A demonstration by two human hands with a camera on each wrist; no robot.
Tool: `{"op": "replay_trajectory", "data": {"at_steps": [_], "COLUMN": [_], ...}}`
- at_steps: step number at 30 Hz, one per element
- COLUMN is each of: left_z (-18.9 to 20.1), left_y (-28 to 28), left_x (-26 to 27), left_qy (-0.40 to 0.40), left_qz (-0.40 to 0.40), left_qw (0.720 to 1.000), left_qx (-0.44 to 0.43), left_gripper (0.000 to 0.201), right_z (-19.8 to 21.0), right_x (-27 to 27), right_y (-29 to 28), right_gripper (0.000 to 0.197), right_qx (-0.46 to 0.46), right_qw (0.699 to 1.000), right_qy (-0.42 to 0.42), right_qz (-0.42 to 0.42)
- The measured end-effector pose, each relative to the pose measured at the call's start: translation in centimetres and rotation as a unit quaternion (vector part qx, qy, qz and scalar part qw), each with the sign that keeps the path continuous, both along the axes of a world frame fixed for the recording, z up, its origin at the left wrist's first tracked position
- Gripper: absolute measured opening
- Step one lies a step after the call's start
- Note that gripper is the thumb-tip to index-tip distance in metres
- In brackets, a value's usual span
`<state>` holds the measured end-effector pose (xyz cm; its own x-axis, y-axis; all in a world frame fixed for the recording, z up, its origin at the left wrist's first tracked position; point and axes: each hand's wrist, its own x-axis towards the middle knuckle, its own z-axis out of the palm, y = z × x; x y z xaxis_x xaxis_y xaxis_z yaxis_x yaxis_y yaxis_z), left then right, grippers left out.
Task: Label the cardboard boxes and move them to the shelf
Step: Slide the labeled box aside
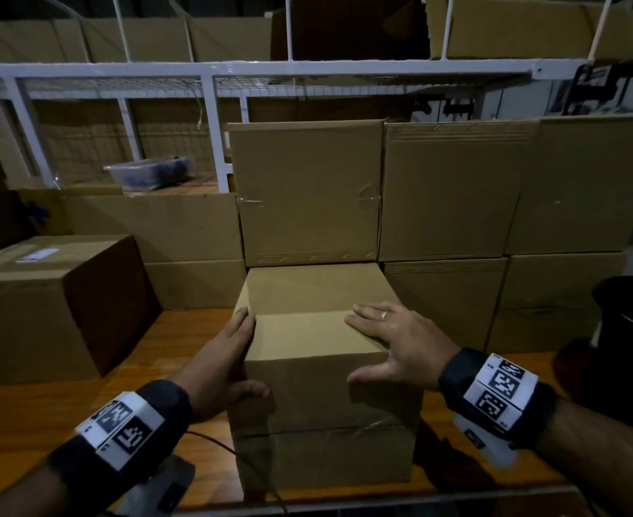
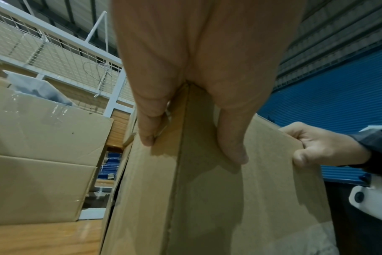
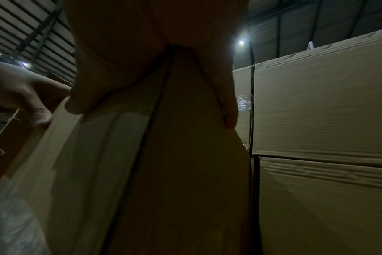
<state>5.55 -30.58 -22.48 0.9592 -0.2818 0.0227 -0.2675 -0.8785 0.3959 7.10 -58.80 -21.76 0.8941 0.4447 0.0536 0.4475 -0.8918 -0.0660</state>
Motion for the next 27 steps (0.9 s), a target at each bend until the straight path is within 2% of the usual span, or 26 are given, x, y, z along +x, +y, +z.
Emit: {"op": "replay_trajectory", "data": {"at_steps": [15, 19, 23, 27], "left_z": [0.8, 1.3, 1.5, 1.3], "left_y": [-0.2, 0.7, 2.3, 4.0], "left_x": [-0.9, -2.1, -4.2, -6.7], "left_qy": [-0.007, -0.026, -0.052, -0.067], "left_qz": [0.001, 0.011, 0.034, 0.068], "left_qw": [1.0, 0.999, 0.997, 0.995], "left_qx": [0.009, -0.021, -0.037, -0.025], "left_gripper": [0.109, 0.103, 0.103, 0.103], "right_z": [1.1, 2.1, 2.2, 2.0], "right_x": [-1.3, -2.6, -4.3, -4.6], "right_y": [1.3, 2.6, 4.9, 8.0], "right_gripper": [0.093, 0.087, 0.07, 0.068], "right_qx": [-0.062, 0.043, 0.152, 0.152], "right_qw": [0.998, 0.999, 0.986, 0.983], "right_qy": [-0.011, -0.014, -0.053, -0.055], "right_qz": [-0.017, -0.016, 0.037, 0.085]}}
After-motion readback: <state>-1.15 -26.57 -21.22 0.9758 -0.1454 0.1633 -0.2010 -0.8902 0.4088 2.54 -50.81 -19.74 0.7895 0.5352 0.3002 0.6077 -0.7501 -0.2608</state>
